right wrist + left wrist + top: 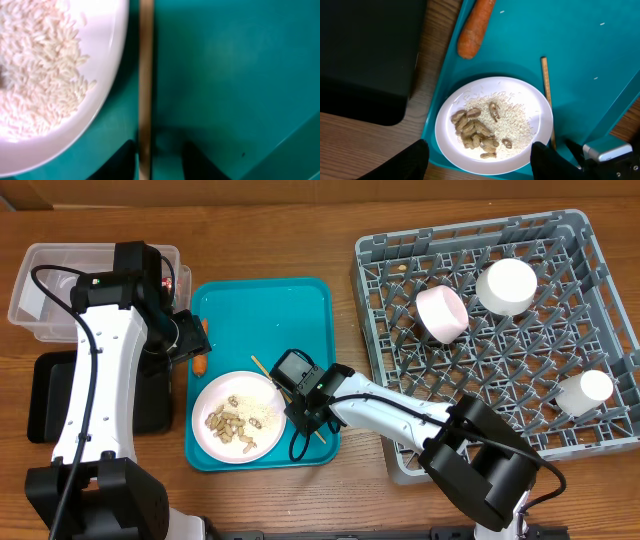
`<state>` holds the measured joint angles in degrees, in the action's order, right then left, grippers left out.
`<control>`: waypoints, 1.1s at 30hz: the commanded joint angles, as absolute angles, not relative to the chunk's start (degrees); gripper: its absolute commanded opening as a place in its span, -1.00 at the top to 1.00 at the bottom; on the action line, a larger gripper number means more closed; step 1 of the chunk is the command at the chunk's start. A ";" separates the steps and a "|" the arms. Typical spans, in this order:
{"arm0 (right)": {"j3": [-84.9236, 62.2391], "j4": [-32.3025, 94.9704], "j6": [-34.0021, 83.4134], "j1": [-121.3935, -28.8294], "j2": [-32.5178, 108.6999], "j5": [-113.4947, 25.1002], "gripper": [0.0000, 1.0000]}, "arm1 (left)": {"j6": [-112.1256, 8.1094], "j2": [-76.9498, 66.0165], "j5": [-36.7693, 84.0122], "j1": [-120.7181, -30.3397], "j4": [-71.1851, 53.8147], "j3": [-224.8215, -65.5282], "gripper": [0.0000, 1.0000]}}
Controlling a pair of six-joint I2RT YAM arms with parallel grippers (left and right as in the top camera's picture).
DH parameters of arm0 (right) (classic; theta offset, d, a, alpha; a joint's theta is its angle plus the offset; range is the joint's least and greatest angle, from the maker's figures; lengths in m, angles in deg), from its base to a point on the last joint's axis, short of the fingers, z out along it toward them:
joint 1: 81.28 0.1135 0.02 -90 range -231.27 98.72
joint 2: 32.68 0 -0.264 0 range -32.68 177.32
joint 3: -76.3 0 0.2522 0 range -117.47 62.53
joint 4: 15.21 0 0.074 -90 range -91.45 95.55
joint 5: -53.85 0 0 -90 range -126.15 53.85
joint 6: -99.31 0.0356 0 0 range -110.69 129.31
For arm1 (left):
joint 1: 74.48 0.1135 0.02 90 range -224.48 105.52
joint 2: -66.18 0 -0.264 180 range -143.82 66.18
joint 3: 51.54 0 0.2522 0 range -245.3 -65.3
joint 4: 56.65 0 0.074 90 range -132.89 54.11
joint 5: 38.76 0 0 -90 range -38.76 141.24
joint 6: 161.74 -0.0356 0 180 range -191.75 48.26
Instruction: Sort waste into correct bins and load items into the dishwasher
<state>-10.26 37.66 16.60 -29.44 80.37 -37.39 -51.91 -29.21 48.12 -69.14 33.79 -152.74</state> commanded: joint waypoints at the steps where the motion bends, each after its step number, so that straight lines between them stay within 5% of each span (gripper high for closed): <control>1: -9.82 37.81 16.77 -29.09 83.39 -37.67 0.63 | -51.17 -28.41 48.74 -69.25 33.55 -152.30 -0.35; 5: -9.85 38.01 17.01 -29.09 83.39 -37.67 0.92 | -51.19 -28.41 48.76 -69.25 33.55 -152.28 -0.35; 22: -22.78 51.43 18.52 -34.84 72.88 -33.39 0.92 | -51.19 -28.41 48.76 -69.25 33.55 -152.28 -0.35; 33: -21.89 64.90 17.16 -52.22 64.05 -33.24 0.92 | -51.17 -28.41 48.74 -69.25 33.51 -152.28 -0.35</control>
<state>-22.35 64.22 18.13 -49.77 63.76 -33.72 -51.91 -29.21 48.12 -69.14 33.75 -152.74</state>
